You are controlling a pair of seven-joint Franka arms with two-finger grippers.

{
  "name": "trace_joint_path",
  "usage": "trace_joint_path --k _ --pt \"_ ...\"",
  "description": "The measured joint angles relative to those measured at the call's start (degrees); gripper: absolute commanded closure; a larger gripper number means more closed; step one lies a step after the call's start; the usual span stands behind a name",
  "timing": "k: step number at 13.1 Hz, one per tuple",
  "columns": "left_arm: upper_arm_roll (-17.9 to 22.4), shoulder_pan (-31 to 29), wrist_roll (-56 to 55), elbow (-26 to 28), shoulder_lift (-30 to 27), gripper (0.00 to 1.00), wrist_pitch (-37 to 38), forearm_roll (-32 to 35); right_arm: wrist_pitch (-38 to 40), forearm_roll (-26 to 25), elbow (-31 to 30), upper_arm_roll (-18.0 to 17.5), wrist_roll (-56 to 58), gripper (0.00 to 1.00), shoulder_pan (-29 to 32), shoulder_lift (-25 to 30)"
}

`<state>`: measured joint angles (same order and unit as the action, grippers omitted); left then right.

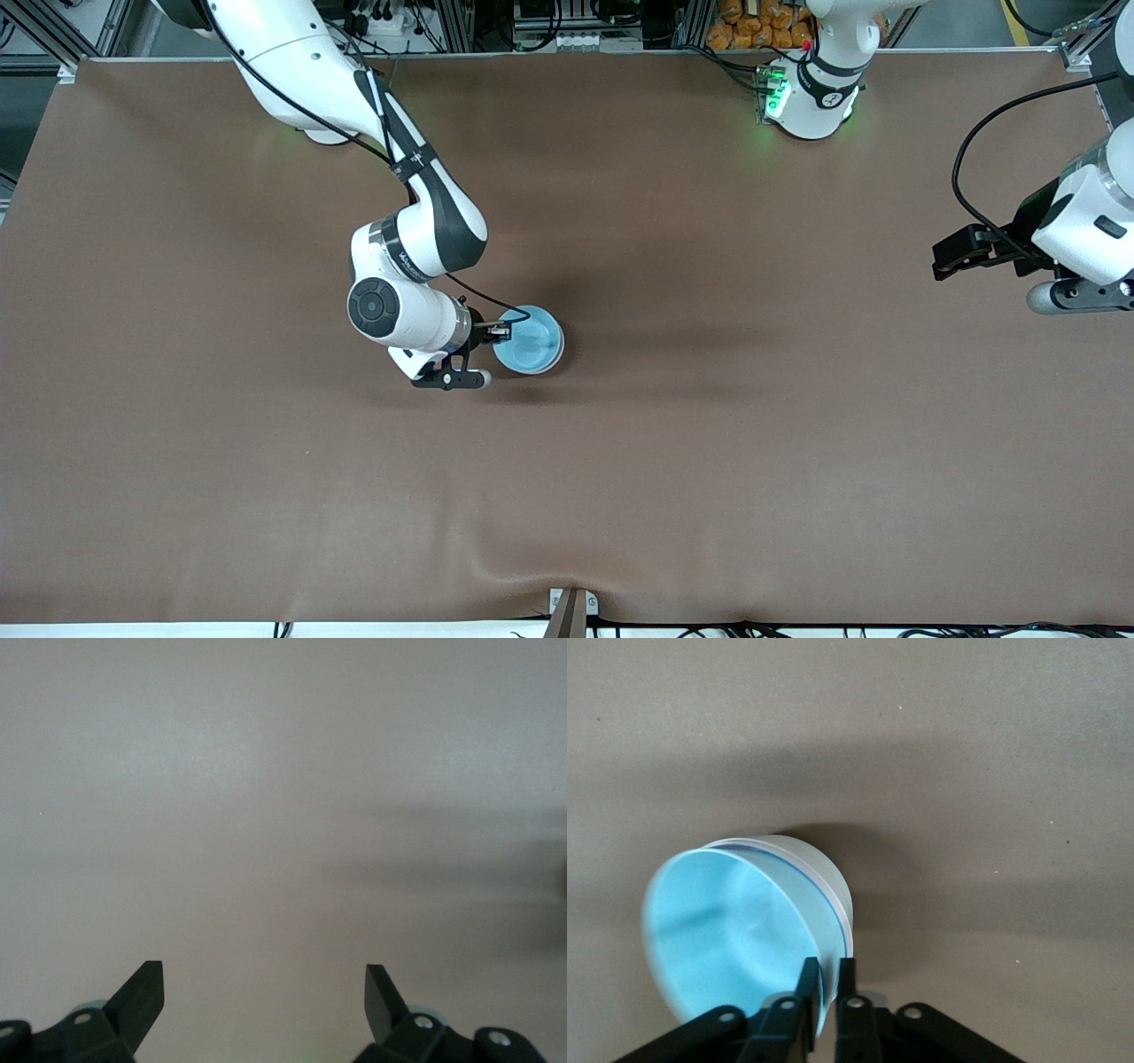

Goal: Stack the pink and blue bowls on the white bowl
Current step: 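Open the right gripper and withdraw it from the stack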

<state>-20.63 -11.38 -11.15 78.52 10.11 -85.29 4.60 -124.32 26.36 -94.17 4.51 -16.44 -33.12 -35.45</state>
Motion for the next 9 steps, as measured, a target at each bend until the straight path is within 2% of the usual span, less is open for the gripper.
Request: trace_joint_path --k 6,9 --pt "0.2 -0.8 2.3 0.0 -1.5 0.00 0.1 0.0 0.8 0.0 0.4 1.0 -0.2 0.00 0.8 0.5" --pt "0.9 -0.4 2.5 0.2 -3.3 0.00 0.6 -1.9 7.0 -2.6 1.0 2.3 0.4 0.00 6.8 5.1"
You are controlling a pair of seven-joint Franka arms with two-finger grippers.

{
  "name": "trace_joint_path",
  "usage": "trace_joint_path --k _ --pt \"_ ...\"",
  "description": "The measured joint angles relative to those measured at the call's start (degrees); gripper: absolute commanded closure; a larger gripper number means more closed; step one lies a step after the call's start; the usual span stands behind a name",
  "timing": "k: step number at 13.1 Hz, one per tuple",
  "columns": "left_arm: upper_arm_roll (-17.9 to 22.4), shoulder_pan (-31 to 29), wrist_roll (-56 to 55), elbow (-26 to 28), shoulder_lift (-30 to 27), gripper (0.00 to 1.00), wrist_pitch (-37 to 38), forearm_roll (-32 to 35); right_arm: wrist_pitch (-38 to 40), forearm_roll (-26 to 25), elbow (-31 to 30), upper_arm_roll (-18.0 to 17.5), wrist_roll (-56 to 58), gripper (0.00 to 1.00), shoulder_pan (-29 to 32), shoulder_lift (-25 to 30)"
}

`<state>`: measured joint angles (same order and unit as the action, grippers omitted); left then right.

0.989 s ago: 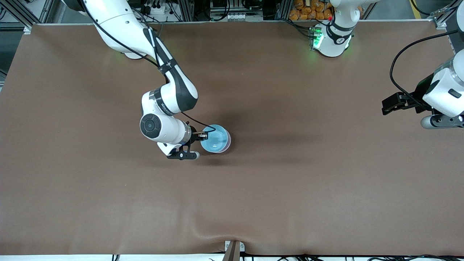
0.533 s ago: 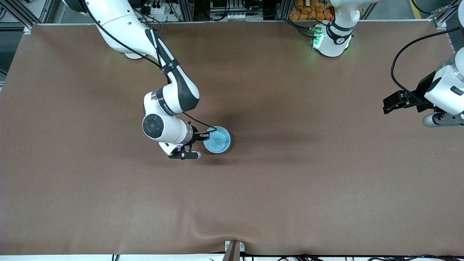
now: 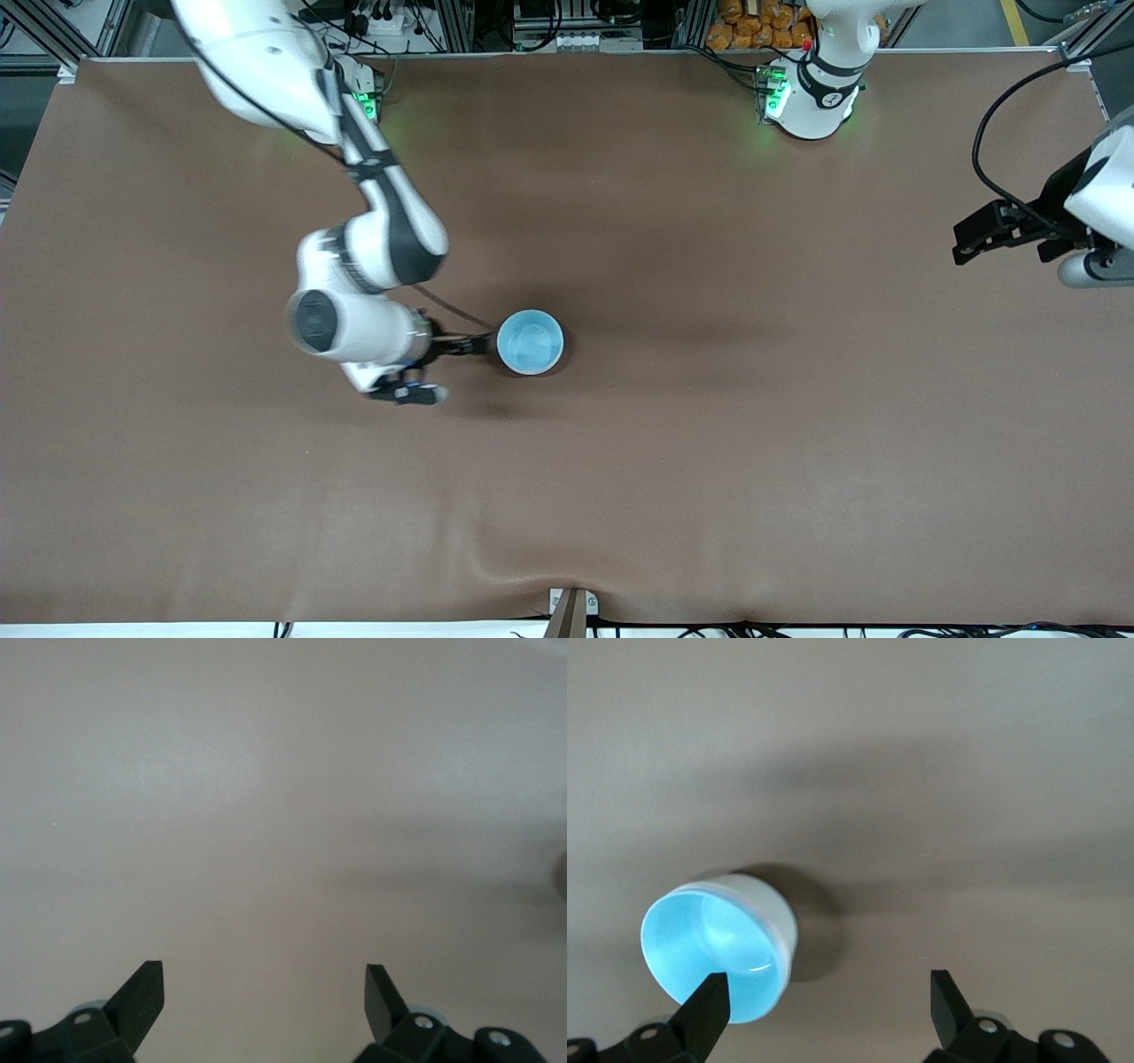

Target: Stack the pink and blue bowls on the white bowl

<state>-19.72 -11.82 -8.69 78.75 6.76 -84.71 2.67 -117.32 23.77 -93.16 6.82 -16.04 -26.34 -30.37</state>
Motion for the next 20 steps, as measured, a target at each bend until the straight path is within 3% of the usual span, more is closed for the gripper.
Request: trace_joint_path --k 5,12,15,20 --pt "12.6 9.5 2.1 4.8 -4.7 0.00 0.4 -4.3 12.7 -10.9 -0.1 1.0 4.3 0.00 9.9 14.4" --pt "14.1 10.2 2.1 10.4 -10.9 0.00 0.4 -4.3 25.0 -13.4 0.2 2.0 21.2 0.00 24.6 25.5" --pt "14.5 10.1 2.1 10.8 -10.9 0.00 0.4 -4.3 31.5 -17.5 3.1 1.9 21.2 0.00 25.5 26.9" --pt "14.7 8.9 2.1 11.0 -10.9 0.00 0.4 -4.3 33.1 -19.6 4.4 1.5 19.6 0.00 25.4 28.9"
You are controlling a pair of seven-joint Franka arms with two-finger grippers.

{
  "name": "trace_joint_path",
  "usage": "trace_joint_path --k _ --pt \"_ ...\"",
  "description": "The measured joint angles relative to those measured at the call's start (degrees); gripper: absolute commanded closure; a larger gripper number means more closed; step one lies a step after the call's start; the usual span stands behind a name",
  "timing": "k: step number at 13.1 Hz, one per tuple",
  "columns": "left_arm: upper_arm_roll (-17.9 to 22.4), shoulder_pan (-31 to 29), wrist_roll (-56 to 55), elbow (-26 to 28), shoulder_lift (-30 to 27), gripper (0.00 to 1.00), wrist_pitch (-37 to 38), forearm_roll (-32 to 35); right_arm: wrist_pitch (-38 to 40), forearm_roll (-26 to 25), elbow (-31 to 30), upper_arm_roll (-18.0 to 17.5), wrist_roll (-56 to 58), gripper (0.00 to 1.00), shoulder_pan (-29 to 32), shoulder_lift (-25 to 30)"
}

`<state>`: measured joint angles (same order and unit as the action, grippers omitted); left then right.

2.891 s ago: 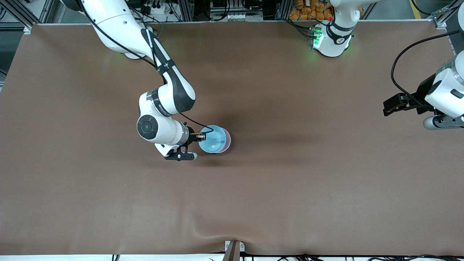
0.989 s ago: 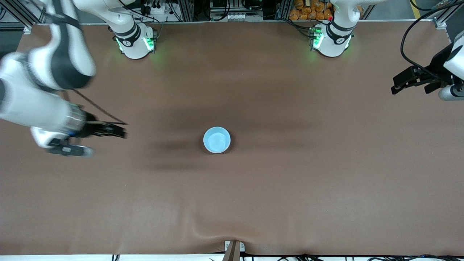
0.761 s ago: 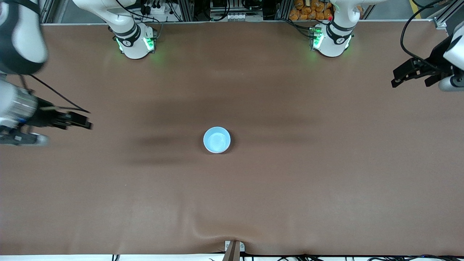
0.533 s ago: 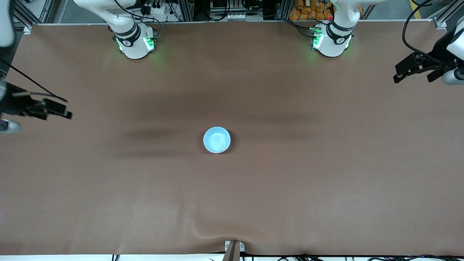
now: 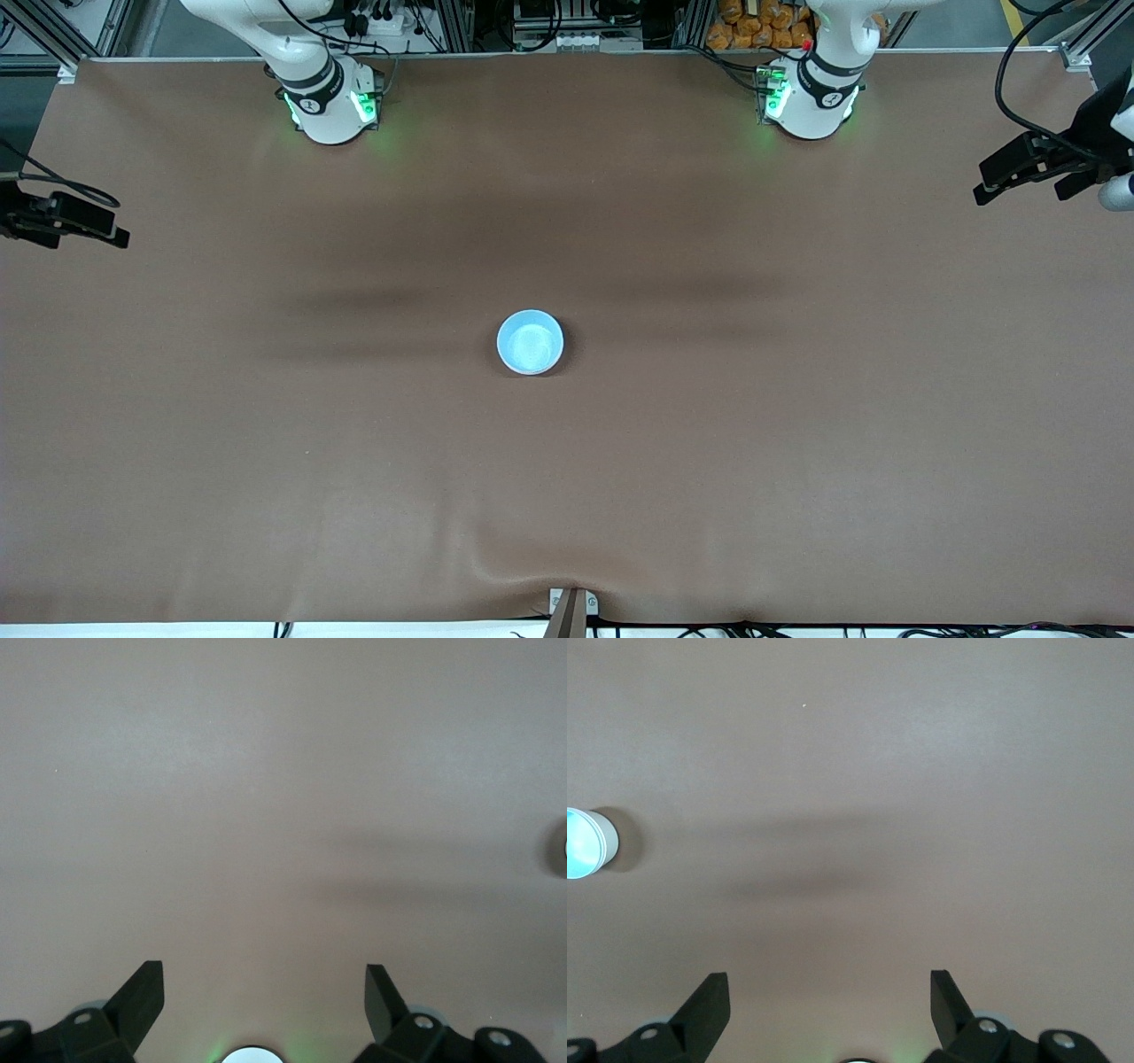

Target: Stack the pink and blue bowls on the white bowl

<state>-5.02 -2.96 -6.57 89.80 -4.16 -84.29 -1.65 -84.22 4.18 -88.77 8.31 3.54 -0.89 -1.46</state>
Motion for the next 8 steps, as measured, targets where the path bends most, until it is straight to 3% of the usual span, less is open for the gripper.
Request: trace_joint_path --k 8 --pt "0.0 -0.1 0.0 0.0 0.0 0.00 0.0 0.0 2.0 -2.5 -0.4 -0.6 -2.3 0.00 -0.1 3.3"
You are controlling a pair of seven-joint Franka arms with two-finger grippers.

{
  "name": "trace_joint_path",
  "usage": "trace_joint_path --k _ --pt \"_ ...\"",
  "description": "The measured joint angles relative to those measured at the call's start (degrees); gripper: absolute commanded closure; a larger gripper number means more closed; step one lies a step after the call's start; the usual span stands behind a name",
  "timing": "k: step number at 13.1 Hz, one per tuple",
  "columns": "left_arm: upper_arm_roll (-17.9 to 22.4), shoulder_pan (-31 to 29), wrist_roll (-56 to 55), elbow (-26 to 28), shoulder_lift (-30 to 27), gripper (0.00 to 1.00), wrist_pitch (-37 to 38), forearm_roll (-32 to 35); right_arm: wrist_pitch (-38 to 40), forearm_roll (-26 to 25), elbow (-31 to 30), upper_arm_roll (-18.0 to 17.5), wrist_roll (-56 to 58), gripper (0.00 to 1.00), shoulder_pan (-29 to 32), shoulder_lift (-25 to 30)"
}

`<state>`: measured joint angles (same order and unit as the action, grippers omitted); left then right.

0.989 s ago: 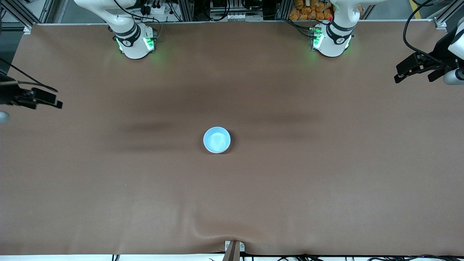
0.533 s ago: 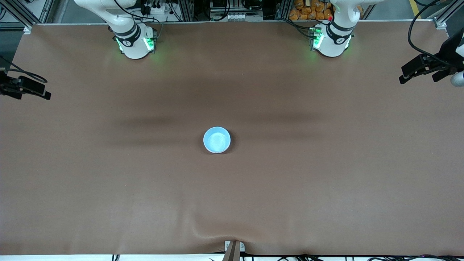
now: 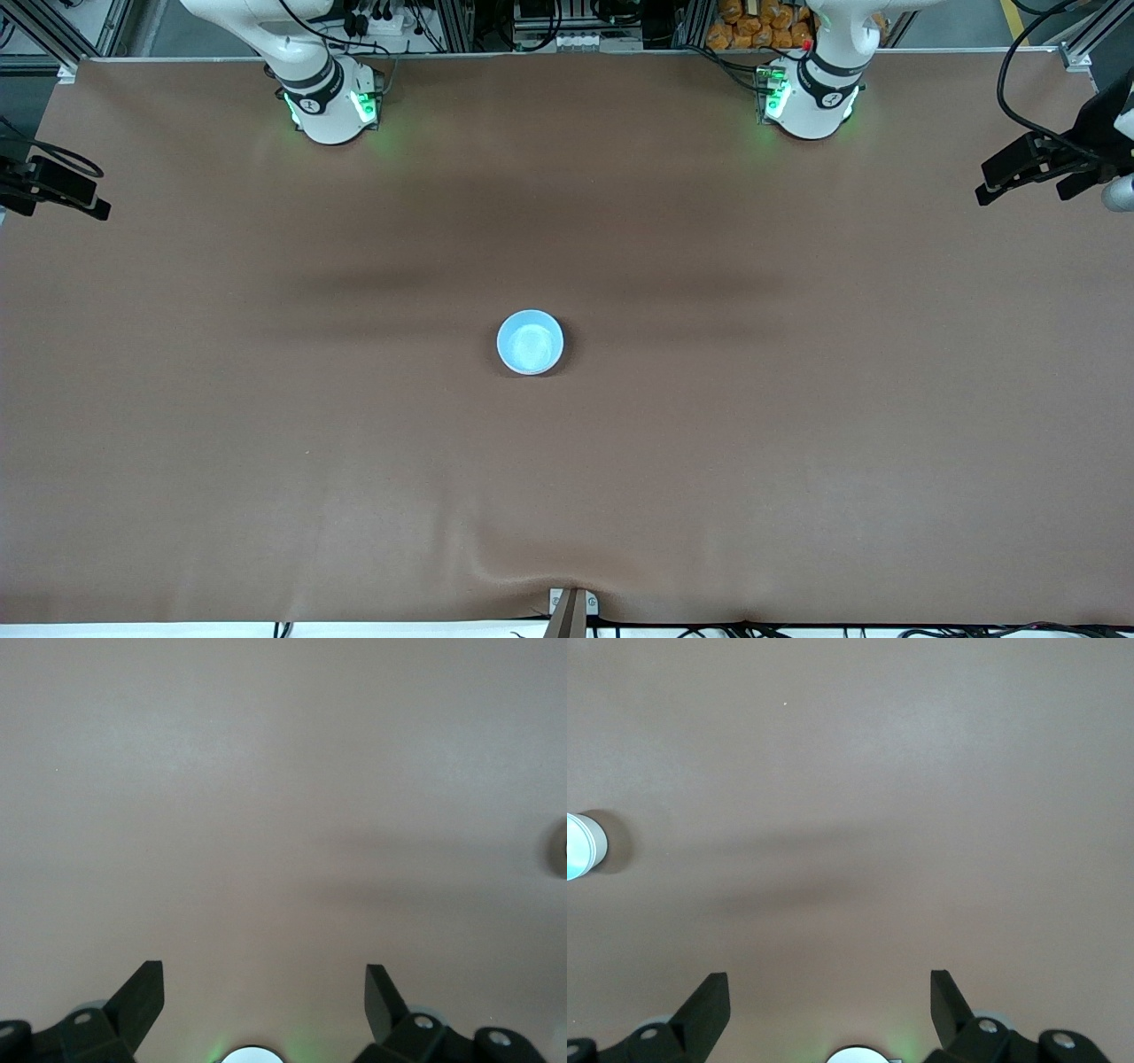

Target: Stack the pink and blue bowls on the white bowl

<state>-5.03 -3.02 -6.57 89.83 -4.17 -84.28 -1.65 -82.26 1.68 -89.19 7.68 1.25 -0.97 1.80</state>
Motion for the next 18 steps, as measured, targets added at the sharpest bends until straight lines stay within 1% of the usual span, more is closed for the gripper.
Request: trace_joint_path --k 4,18 --pt "0.0 -0.1 0.0 0.2 0.1 0.00 0.0 0.0 0.0 -0.7 -0.2 -0.3 0.0 0.00 -0.3 0.0" --pt "0.1 -0.2 0.0 -0.4 0.2 0.00 0.0 0.0 -0.1 -0.9 -0.6 -0.6 0.0 0.00 -0.9 0.0"
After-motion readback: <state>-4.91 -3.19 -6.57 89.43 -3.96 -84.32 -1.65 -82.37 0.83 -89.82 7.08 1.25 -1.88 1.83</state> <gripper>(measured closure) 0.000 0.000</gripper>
